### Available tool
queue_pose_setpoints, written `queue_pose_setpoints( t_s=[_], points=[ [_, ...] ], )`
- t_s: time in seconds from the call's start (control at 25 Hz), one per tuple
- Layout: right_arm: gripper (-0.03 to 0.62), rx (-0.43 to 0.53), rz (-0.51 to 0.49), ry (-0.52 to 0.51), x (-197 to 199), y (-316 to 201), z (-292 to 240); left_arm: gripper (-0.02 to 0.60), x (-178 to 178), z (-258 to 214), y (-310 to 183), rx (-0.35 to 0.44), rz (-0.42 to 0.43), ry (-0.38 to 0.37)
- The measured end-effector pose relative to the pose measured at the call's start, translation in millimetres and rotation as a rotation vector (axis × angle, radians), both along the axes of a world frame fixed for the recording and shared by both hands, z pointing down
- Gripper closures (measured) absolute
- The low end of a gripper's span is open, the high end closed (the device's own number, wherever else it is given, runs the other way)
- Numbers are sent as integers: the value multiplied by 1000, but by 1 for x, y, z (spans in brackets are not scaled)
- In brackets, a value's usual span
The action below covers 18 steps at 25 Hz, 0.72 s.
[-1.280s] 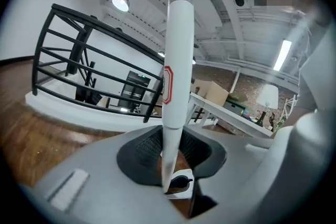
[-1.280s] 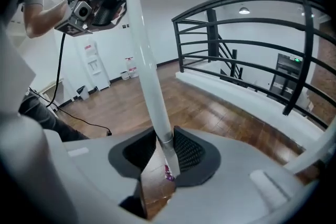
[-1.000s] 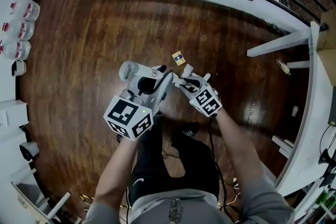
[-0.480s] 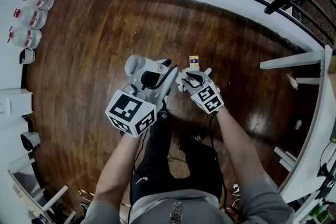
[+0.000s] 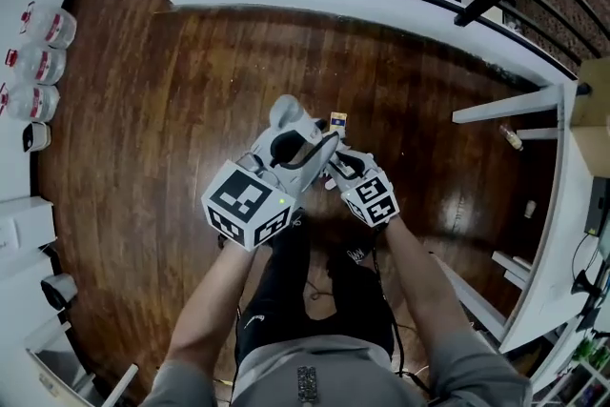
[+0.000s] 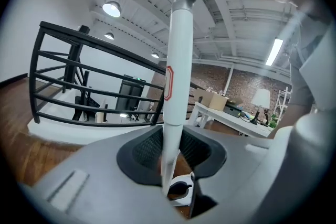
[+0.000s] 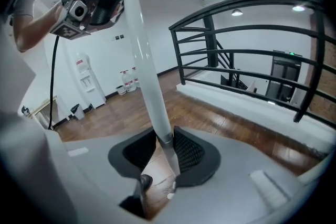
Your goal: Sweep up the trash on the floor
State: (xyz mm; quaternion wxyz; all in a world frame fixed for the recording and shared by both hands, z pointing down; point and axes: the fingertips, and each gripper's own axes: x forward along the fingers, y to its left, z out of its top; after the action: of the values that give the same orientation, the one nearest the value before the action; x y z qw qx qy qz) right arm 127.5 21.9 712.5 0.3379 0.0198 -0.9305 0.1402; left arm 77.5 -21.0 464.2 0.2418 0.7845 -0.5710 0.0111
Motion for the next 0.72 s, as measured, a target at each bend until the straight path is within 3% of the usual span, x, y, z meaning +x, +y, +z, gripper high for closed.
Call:
queue_pose_setpoints(
  t_s=[0.32,0.72],
  points=[
    [502,-53,120,-19,-31,7,26,489,4,26,-24,-33,168,-44],
    [500,-13,221,-20,-38,-55,25,486,5,22,-71,2,247,-54]
  ],
)
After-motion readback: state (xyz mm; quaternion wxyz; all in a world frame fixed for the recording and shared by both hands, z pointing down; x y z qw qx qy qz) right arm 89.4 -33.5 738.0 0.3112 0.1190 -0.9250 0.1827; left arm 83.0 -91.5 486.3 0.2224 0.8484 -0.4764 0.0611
